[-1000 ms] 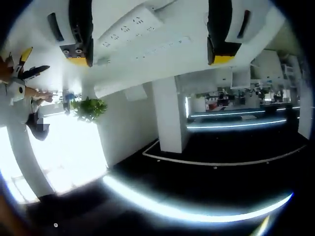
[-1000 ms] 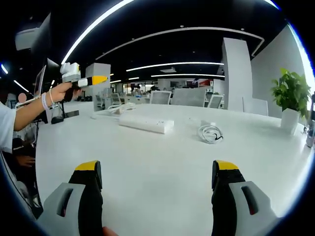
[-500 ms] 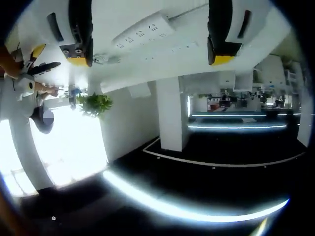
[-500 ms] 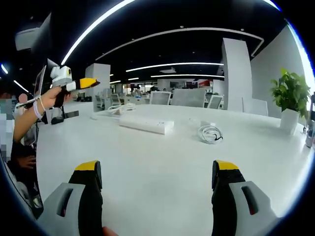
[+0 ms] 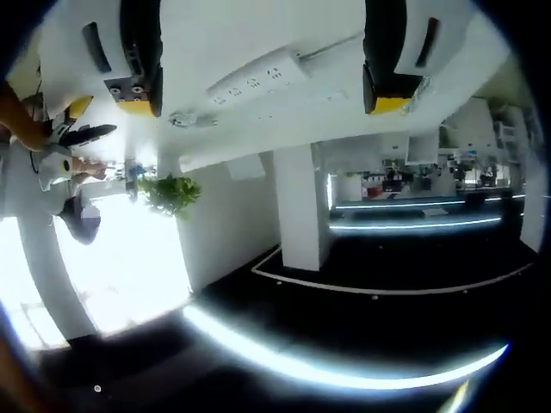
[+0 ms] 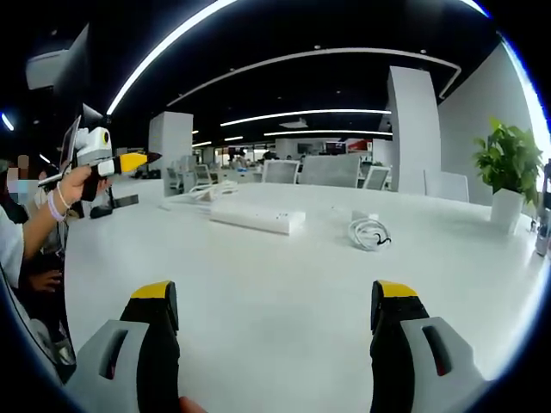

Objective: Straighten the power strip on the desk, plug the charger into it

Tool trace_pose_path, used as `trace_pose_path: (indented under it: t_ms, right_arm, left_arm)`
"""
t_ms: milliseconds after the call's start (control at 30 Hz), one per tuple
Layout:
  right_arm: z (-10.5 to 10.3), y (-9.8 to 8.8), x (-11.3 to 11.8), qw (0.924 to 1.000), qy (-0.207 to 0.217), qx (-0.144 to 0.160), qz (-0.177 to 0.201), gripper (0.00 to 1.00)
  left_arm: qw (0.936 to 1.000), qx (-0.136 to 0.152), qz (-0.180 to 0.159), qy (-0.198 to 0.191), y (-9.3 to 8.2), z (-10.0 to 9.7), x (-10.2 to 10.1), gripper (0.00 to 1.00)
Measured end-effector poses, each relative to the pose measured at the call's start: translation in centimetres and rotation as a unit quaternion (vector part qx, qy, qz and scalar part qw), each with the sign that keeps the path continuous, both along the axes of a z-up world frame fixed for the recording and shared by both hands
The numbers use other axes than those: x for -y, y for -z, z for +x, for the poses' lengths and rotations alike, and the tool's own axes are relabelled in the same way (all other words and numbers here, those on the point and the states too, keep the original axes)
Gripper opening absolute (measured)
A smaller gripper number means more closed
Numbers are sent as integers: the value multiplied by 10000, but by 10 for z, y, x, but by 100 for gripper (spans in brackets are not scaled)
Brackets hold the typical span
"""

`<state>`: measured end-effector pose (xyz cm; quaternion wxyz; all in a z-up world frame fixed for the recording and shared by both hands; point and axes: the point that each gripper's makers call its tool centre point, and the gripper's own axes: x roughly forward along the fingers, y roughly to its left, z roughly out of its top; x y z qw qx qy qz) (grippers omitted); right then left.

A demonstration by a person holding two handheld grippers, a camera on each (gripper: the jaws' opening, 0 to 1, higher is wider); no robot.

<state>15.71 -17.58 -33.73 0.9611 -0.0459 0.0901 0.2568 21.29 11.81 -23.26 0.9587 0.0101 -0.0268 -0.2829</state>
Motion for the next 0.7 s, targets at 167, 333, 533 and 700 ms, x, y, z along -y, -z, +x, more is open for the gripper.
trace_pose_path:
  t_ms: [167,333,533,700]
  right_arm:
    - [0,-2,-1,10000,-13,17,11,92]
    - [-1,-3,-1,10000,-21,40,19,92]
    - [-2,-4,0,10000,-21,50,20,92]
    - [-2,-4,2,10000,6,51,28,92]
  left_arm:
    - [9999,62,-2,-104,0,-8,-5,99]
    - [9998,72,-92,-143,3,-18,-7,99]
    - [9997,14,-118,-227,13,-28,-13,99]
    - [9993,-33,-223,-301,22,-34,-19,99]
